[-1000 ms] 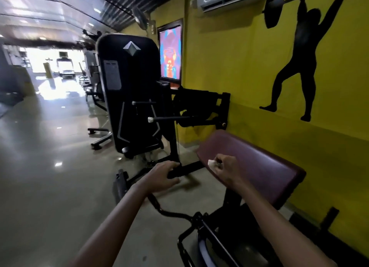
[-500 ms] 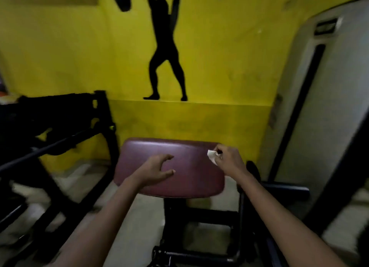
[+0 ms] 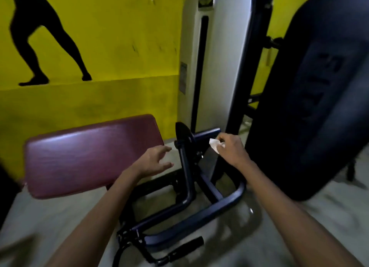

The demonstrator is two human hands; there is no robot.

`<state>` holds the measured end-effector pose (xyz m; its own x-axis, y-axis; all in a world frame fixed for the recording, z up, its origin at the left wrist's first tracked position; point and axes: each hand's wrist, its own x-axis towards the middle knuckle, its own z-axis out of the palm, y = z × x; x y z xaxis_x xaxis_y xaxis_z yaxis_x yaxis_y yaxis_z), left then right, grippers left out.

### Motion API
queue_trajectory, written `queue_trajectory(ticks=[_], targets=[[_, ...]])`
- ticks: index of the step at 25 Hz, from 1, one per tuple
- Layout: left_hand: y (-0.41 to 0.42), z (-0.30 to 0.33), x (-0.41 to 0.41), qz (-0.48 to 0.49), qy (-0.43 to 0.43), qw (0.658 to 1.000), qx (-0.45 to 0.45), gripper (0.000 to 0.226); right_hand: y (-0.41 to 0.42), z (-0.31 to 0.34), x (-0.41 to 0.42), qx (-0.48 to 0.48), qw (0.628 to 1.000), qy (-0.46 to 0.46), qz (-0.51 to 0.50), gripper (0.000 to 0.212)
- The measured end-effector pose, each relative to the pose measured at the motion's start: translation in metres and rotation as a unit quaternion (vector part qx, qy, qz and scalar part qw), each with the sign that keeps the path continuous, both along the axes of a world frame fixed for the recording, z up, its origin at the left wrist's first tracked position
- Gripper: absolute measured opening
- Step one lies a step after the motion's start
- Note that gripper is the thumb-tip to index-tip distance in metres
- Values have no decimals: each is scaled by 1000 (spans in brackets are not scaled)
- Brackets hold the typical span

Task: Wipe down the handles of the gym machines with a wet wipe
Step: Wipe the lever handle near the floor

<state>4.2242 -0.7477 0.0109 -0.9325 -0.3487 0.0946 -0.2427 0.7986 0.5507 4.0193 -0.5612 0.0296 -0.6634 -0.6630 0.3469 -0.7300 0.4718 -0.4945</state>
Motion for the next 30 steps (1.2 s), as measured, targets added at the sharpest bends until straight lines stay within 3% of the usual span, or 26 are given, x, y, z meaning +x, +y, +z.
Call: queue_trajectory(ticks=[5,8,11,14,23,30], targets=[[18,-27,19,-91,-37,995,19,79,54,-24,48,36,995,-27,-93,14],[7,-41,24,-139,-34,989,24,82,62,-34,75,35,988,-36,-144,7],[-16,-46,29,-200,-37,979,12,65,56,-44,110,21,973,-43,-225,10],[-39,-52,41,-265,-35,964,-9,64,37,-55,156,-6,958,-48,-283,9],[-68,-91,74,-333,-40,941,37,63,15,-101,233,16,926,-62,-372,13],[-62,-173,53,-396,-60,913,74,71,13,-176,249,-8,900,-100,-424,7]])
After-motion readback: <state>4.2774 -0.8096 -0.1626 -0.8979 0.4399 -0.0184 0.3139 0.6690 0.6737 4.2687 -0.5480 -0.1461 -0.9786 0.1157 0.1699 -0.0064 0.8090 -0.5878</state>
